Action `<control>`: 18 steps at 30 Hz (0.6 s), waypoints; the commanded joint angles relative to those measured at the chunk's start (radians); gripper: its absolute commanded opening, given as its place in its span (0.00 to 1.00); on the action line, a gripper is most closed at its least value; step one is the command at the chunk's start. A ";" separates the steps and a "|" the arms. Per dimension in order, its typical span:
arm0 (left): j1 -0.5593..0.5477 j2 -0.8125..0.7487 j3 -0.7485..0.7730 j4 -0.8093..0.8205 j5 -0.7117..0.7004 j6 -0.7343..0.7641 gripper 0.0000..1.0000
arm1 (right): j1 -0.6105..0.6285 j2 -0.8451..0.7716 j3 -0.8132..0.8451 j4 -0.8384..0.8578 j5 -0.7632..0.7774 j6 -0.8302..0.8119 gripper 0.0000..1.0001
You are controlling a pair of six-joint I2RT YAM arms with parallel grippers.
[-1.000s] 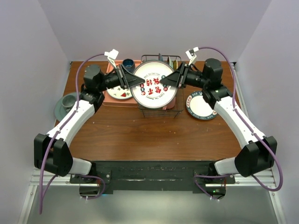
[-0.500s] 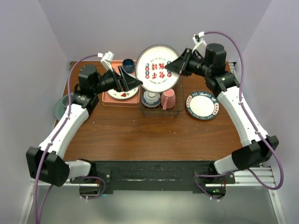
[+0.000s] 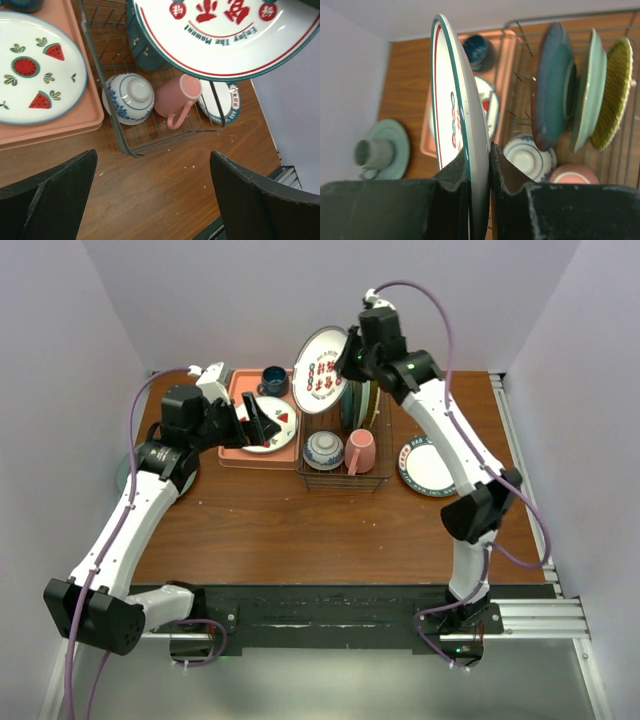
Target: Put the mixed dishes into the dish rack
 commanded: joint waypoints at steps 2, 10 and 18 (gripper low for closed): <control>0.005 -0.033 -0.014 -0.030 -0.062 0.042 1.00 | 0.064 0.076 0.161 -0.124 0.287 -0.008 0.00; 0.005 -0.020 -0.041 -0.030 -0.067 0.037 1.00 | 0.078 0.119 0.185 -0.180 0.494 -0.050 0.00; 0.005 -0.007 -0.056 -0.025 -0.067 0.034 1.00 | 0.078 0.127 0.162 -0.196 0.637 -0.116 0.00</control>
